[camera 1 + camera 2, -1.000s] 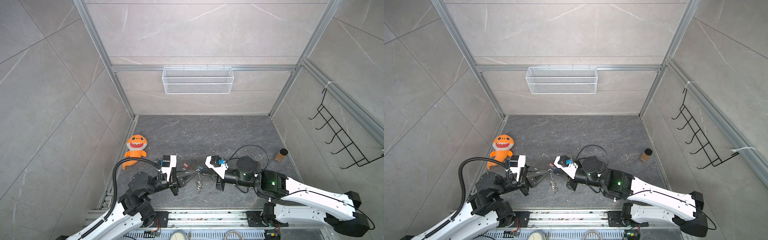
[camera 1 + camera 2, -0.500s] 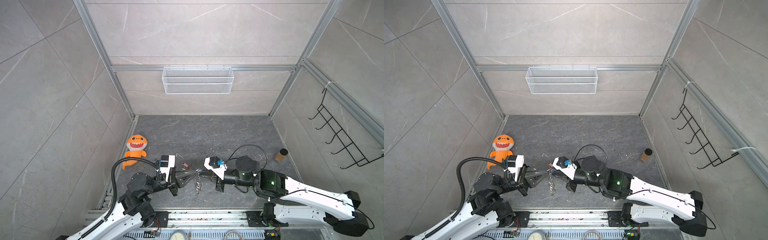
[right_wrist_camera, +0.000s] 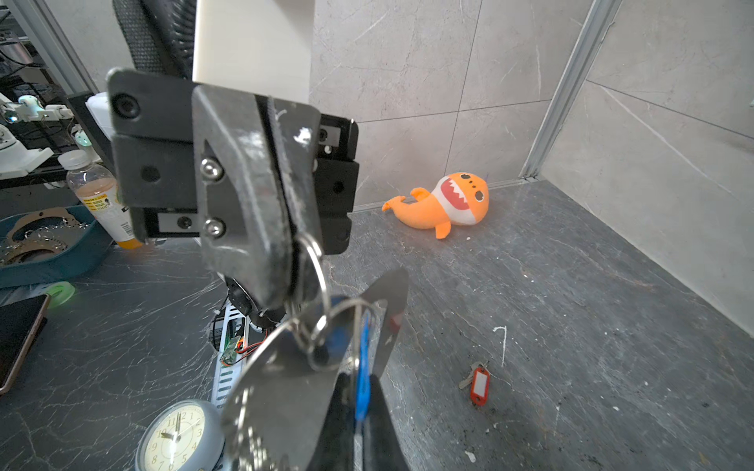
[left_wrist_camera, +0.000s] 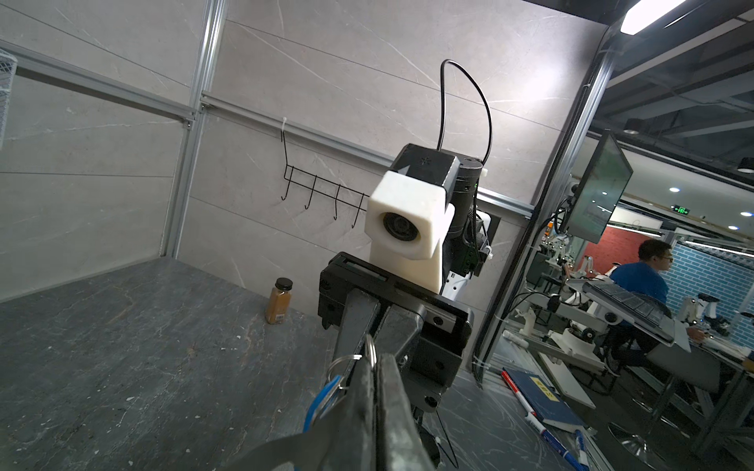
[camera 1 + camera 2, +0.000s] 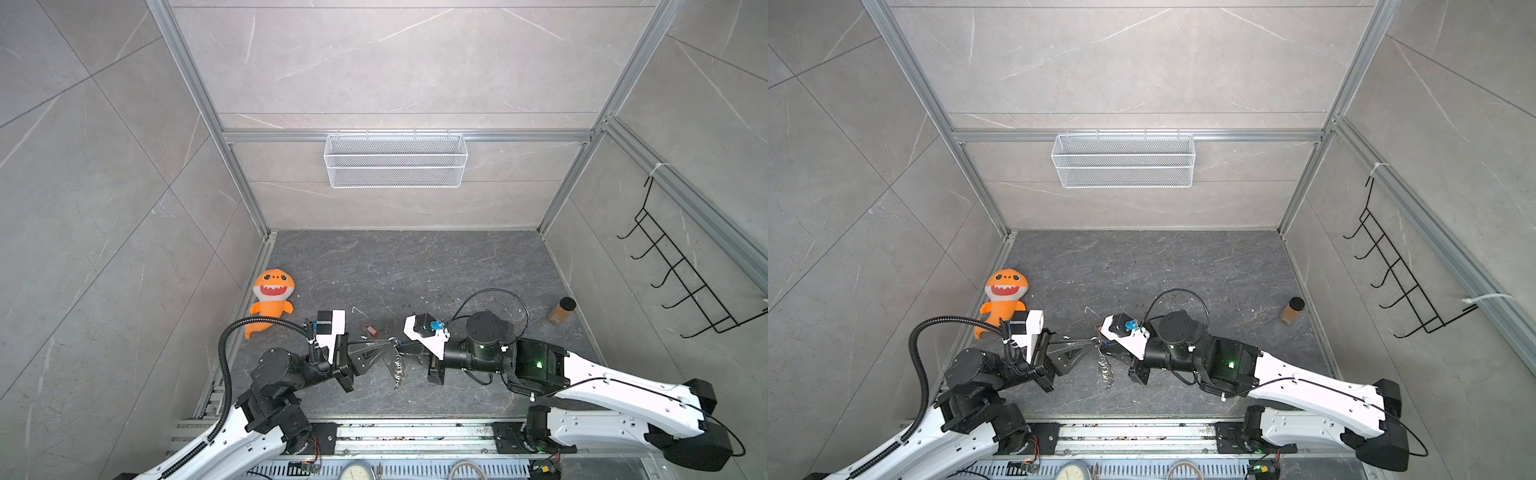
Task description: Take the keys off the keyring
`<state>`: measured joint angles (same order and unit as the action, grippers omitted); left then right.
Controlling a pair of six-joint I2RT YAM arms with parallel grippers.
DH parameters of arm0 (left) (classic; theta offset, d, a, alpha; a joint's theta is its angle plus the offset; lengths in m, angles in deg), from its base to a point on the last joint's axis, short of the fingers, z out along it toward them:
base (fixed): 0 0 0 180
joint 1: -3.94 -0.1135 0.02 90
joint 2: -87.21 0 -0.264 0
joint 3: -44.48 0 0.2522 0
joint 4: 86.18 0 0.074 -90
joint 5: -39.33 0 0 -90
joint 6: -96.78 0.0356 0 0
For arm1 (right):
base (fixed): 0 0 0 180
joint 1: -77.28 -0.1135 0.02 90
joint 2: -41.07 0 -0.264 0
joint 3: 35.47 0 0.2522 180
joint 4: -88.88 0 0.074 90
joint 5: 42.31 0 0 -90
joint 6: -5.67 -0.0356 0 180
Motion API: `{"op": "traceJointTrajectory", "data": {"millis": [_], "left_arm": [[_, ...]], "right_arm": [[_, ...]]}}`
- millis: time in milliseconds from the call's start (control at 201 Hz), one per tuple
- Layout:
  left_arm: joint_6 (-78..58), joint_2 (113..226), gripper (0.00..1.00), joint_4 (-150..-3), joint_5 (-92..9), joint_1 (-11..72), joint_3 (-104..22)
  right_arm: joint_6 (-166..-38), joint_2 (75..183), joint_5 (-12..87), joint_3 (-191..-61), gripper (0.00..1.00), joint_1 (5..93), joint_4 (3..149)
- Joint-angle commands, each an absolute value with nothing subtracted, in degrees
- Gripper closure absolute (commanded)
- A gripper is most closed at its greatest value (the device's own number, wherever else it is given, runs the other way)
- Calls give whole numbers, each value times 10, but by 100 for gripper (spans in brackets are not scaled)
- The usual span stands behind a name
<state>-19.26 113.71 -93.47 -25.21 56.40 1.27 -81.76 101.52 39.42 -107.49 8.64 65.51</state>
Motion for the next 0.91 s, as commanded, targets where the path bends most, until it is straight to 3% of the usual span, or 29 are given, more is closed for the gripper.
{"op": "traceJointTrajectory", "data": {"millis": [0,682,802,906], "left_arm": [[-189,1126,100,-1002,-256,567,2],[-157,1125,100,-953,-234,567,-12],[-148,1130,100,-924,-219,567,-26],[-146,1135,100,-908,-215,567,-32]], "right_arm": [[-829,1021,382,-1056,100,89,657],[-840,1027,338,-1053,100,87,640],[-840,1013,350,-1064,86,87,630],[-841,1002,350,-1078,66,88,612]]}}
